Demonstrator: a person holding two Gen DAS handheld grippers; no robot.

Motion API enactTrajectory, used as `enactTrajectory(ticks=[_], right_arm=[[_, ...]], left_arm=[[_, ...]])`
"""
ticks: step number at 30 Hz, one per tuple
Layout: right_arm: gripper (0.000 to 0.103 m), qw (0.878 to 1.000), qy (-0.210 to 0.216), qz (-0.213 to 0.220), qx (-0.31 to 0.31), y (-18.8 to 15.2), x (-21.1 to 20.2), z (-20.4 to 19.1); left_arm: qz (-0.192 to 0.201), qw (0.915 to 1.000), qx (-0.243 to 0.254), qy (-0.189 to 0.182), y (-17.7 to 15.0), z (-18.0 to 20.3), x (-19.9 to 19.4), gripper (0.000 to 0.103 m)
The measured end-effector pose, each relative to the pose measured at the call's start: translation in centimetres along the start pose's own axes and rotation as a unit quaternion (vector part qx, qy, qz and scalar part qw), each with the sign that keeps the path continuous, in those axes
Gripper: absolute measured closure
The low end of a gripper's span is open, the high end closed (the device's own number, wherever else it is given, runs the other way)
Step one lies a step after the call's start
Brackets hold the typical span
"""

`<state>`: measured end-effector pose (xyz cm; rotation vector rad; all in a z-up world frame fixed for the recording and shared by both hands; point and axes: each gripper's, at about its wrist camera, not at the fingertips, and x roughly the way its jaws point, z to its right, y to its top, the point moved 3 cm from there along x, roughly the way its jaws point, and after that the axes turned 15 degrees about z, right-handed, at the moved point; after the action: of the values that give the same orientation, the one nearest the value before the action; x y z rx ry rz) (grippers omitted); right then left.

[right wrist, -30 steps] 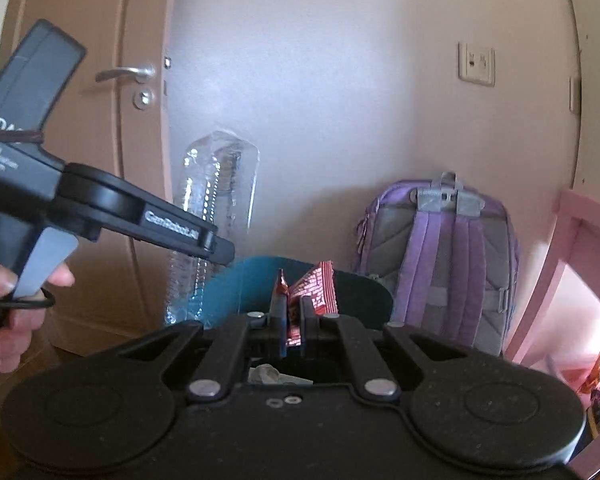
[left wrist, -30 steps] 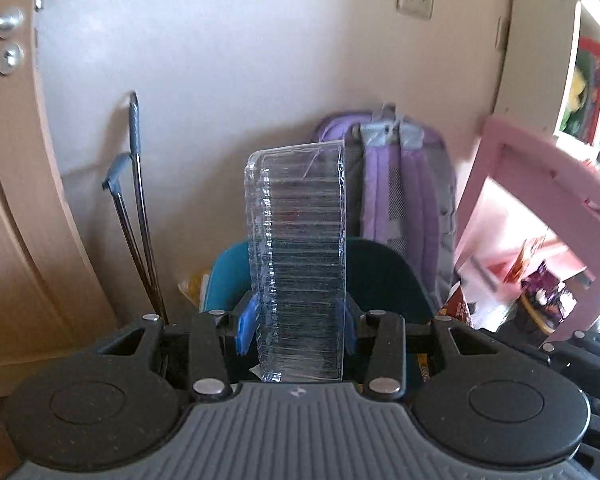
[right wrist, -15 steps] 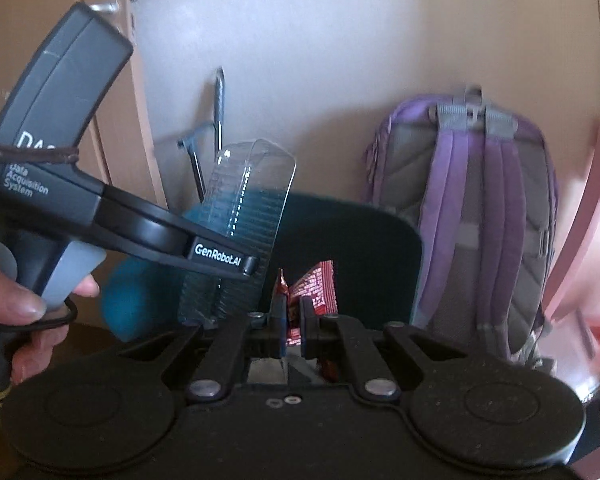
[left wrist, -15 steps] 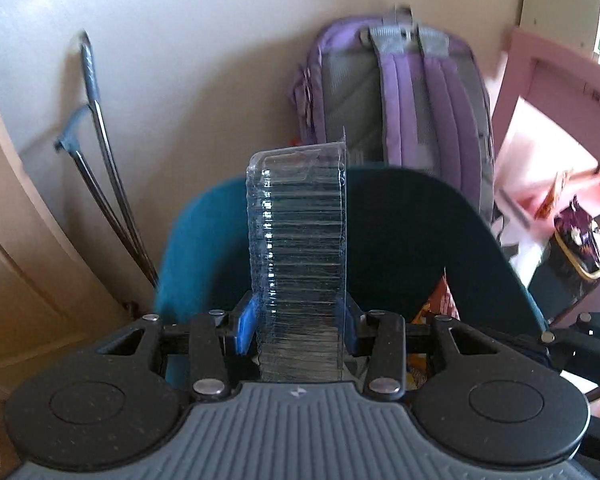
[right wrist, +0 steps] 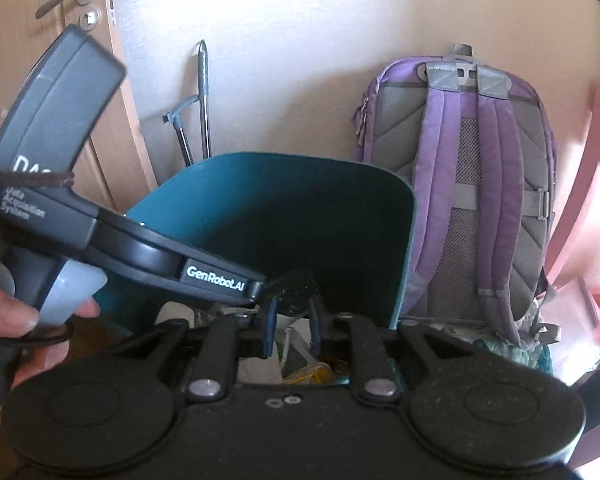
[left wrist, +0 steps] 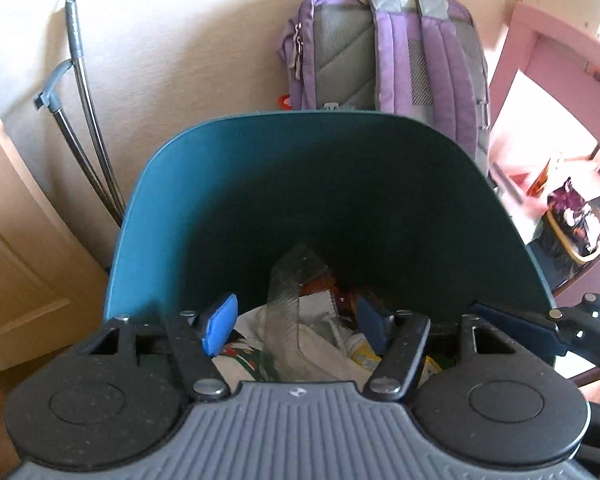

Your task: Collect trash

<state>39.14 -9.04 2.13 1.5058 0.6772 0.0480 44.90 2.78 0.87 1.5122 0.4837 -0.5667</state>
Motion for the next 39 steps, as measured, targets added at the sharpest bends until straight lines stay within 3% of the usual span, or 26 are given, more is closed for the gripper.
enactTrajectory(ticks=[4,6,10,15,19,29,33,39], right_arm=[[0.081,1.0,-0.006,0.01,0.002,0.5,-1.4,0.1],[0.07,1.0,-0.006,0.02,0.007,1.0,-2.2,0.4],[0.071,0.999,-0.007,0.035,0.001,1.8,-4.5,0.0],[0.061,0.998,-0.014,0.059,0.003,2.8,-7.7,-0.4],[0.059,0.997,-0.017,0.074,0.005,3.0,-10.2,-0.6],[0.043,0.993,-0.033,0.114,0.02,2.5,-15.0,-0.9],[0.043,0.992,-0.029,0.12,0.02,2.2,-16.3,-1.4],[0.042,0.991,-0.017,0.134,0.016,1.3,-19.0,-2.4]], left_arm=[[0.025,0.9997,0.003,0.004,0.4,0.1,-2.2,0.037],[0.039,0.9992,-0.002,0.002,0.5,0.1,-3.9,0.032],[0.072,0.9974,-0.004,0.0,0.5,0.0,-7.4,0.03],[0.114,0.9934,-0.008,-0.001,0.5,0.1,-12.0,0.028],[0.149,0.9887,-0.009,-0.001,-0.3,-0.1,-15.8,0.023],[0.185,0.9827,0.0,0.005,-3.3,0.5,-21.3,0.021],[0.205,0.9788,0.005,0.006,-4.7,1.0,-23.3,0.001],[0.222,0.9749,-0.011,-0.001,-6.5,1.3,-26.1,0.001]])
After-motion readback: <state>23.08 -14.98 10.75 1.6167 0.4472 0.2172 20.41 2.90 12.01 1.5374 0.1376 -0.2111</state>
